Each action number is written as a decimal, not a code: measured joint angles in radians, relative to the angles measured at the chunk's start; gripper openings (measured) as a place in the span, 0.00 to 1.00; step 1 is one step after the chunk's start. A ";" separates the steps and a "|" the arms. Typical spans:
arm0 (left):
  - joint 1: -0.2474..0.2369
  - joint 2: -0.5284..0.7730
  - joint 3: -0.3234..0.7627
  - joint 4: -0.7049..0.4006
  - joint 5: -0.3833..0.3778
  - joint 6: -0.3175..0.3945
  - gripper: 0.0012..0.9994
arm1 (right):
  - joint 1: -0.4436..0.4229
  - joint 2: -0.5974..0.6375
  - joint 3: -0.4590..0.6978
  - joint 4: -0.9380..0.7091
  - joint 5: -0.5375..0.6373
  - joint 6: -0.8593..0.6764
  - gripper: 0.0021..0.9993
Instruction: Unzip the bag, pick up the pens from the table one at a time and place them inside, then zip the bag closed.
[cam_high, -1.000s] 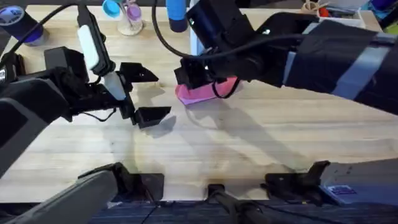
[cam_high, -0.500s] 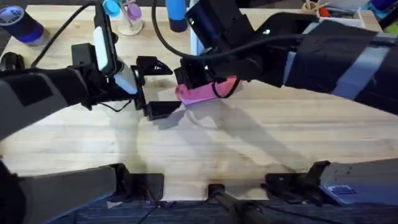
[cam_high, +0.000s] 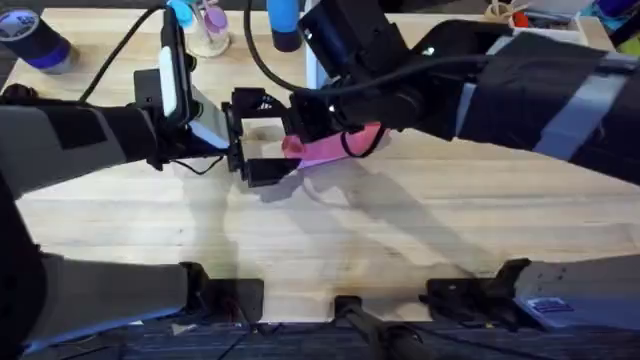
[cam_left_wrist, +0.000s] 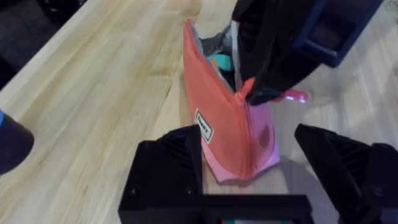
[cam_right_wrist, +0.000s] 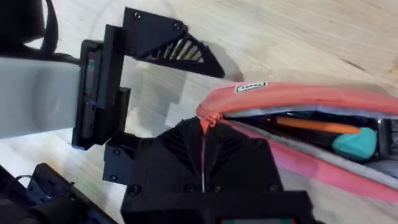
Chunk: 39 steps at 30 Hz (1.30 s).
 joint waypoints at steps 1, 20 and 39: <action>-0.004 0.000 0.000 0.013 0.000 -0.005 0.93 | 0.000 0.000 0.000 0.001 0.000 0.000 0.03; -0.048 0.000 0.000 0.064 -0.043 -0.080 0.05 | 0.000 0.000 -0.003 0.014 -0.004 -0.001 0.03; -0.054 0.000 0.000 0.073 -0.057 -0.083 0.04 | -0.230 -0.011 -0.003 -0.051 -0.108 -0.005 0.03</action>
